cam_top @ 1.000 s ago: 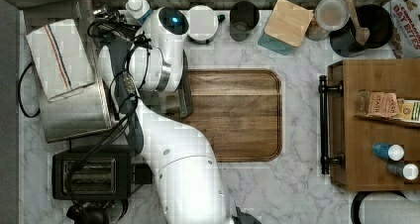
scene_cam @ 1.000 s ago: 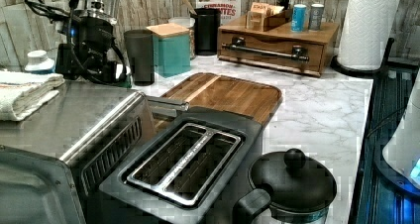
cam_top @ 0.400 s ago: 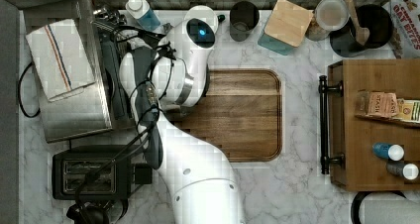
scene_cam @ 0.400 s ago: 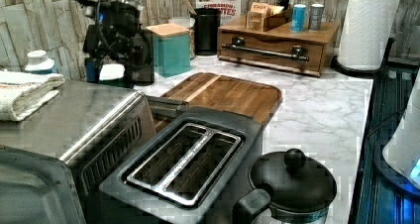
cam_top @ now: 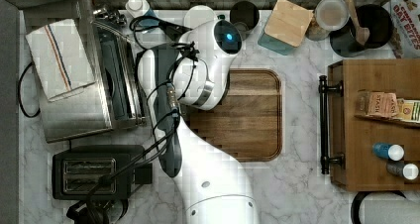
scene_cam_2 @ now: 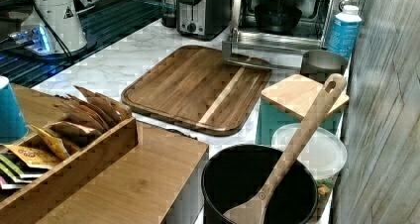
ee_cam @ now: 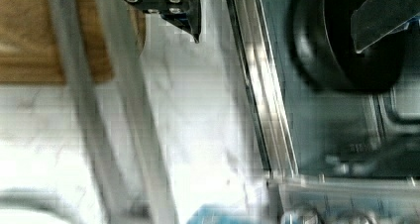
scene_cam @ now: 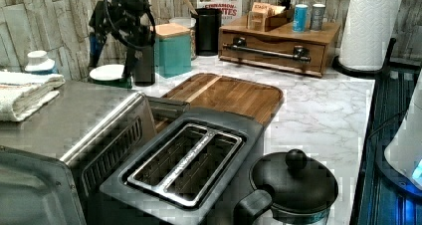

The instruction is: Put the bowl in the oven.

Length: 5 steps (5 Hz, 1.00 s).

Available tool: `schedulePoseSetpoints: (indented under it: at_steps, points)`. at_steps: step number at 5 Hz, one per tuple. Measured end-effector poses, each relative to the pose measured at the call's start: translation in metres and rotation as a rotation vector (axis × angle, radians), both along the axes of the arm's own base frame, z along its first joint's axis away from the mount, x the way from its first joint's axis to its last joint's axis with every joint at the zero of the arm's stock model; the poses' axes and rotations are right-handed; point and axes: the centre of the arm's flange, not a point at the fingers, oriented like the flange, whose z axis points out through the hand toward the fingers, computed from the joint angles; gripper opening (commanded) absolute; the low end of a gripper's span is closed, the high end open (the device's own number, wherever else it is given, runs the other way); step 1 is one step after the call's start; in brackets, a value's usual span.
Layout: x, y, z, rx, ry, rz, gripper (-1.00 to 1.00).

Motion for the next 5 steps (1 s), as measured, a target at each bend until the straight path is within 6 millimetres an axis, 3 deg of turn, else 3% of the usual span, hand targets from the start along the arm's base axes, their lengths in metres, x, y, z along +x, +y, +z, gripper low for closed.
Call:
schedulePoseSetpoints:
  at_steps: [1, 2, 5]
  points:
    - [0.005, -0.02, 0.018, -0.005, -0.049, -0.049, 1.0]
    - [0.007, -0.033, 0.022, 0.01, -0.055, -0.083, 1.0]
    - [0.007, -0.039, 0.022, 0.012, -0.051, -0.091, 1.0]
